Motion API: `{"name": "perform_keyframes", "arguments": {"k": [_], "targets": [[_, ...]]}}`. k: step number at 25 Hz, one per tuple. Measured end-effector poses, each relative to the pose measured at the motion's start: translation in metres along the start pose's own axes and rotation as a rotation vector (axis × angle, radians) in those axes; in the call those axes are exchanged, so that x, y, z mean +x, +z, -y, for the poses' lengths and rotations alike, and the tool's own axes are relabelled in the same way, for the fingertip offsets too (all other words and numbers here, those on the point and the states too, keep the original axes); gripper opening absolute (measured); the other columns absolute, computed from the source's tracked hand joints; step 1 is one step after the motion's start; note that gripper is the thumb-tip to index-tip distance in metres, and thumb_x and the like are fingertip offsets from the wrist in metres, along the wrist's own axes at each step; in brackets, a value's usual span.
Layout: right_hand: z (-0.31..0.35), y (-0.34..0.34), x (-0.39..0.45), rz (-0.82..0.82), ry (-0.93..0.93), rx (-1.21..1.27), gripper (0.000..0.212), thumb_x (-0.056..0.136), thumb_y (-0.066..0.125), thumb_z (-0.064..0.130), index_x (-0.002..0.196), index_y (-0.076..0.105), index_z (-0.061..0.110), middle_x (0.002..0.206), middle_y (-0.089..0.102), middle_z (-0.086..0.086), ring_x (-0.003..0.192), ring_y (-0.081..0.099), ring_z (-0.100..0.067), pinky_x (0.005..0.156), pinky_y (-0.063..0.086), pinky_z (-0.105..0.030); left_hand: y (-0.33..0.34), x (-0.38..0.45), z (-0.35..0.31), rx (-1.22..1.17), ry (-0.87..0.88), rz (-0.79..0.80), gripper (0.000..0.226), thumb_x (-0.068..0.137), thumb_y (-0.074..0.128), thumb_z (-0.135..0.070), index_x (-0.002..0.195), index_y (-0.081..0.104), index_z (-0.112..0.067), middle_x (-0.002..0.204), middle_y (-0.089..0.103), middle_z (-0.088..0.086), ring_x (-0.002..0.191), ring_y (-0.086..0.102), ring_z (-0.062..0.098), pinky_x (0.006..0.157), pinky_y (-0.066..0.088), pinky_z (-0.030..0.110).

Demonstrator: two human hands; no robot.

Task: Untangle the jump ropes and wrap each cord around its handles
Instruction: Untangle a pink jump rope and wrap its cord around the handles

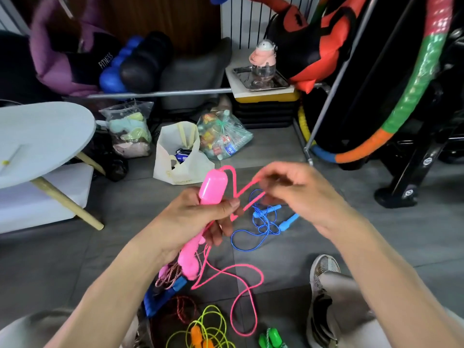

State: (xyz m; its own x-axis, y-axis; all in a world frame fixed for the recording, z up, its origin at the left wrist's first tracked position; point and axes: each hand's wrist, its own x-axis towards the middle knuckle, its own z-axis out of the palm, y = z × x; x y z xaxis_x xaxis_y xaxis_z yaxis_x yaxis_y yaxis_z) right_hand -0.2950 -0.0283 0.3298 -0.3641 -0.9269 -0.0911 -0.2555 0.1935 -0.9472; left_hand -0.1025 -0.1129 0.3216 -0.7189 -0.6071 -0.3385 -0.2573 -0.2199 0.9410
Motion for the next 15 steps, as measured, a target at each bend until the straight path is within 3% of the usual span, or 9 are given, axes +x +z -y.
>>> {"name": "perform_keyframes", "arguments": {"k": [3, 7, 9, 12, 13, 15], "targets": [[-0.002, -0.035, 0.013, -0.414, 0.002, 0.255, 0.017, 0.091, 0.06, -0.002, 0.091, 0.071, 0.012, 0.074, 0.06, -0.003, 0.065, 0.06, -0.015, 0.071, 0.06, -0.03, -0.002, 0.002, 0.001, 0.026, -0.022, -0.018, 0.033, 0.068, 0.07, -0.03, 0.081, 0.071, 0.001, 0.057, 0.062, 0.013, 0.043, 0.052, 0.018, 0.042, 0.039, 0.021], [-0.004, -0.04, 0.015, -0.566, 0.057, 0.334, 0.02, 0.091, 0.06, -0.001, 0.103, 0.07, 0.01, 0.093, 0.065, -0.009, 0.074, 0.065, -0.02, 0.069, 0.061, -0.033, -0.003, 0.003, -0.001, -0.108, 0.029, -0.098, 0.022, 0.071, 0.069, -0.022, 0.075, 0.069, -0.001, 0.049, 0.05, 0.009, 0.038, 0.04, 0.012, 0.038, 0.032, 0.018], [0.001, -0.018, 0.005, -0.377, 0.12, 0.357, 0.014, 0.089, 0.063, 0.003, 0.099, 0.069, 0.011, 0.093, 0.066, -0.011, 0.074, 0.066, -0.026, 0.069, 0.06, -0.037, -0.003, 0.004, -0.003, -0.282, 0.016, -0.132, 0.021, 0.071, 0.068, -0.018, 0.077, 0.066, 0.002, 0.048, 0.044, 0.006, 0.036, 0.033, 0.009, 0.035, 0.025, 0.017], [0.006, 0.031, -0.022, 0.327, 0.203, 0.321, 0.019, 0.085, 0.07, 0.025, 0.099, 0.07, 0.012, 0.094, 0.072, -0.006, 0.086, 0.067, -0.02, 0.074, 0.056, -0.031, -0.005, 0.006, -0.006, -0.506, -0.04, -0.148, 0.021, 0.073, 0.065, -0.019, 0.081, 0.064, 0.0, 0.048, 0.041, 0.0, 0.035, 0.028, 0.005, 0.034, 0.023, 0.015], [0.002, 0.044, -0.028, 0.455, 0.204, 0.278, 0.019, 0.086, 0.071, 0.023, 0.102, 0.069, 0.014, 0.094, 0.072, -0.002, 0.087, 0.066, -0.013, 0.074, 0.054, -0.026, -0.004, 0.008, -0.007, -0.552, -0.065, -0.166, 0.021, 0.074, 0.065, -0.02, 0.082, 0.065, -0.001, 0.049, 0.042, -0.002, 0.035, 0.03, 0.004, 0.033, 0.026, 0.014], [-0.003, 0.056, -0.03, 0.425, 0.186, 0.214, 0.011, 0.089, 0.069, 0.014, 0.1, 0.069, 0.015, 0.086, 0.071, 0.005, 0.075, 0.064, -0.003, 0.065, 0.047, -0.016, -0.003, 0.009, -0.008, -0.59, -0.106, -0.223, 0.02, 0.08, 0.064, -0.02, 0.085, 0.068, -0.002, 0.055, 0.057, 0.001, 0.038, 0.048, 0.008, 0.036, 0.04, 0.016]]}}
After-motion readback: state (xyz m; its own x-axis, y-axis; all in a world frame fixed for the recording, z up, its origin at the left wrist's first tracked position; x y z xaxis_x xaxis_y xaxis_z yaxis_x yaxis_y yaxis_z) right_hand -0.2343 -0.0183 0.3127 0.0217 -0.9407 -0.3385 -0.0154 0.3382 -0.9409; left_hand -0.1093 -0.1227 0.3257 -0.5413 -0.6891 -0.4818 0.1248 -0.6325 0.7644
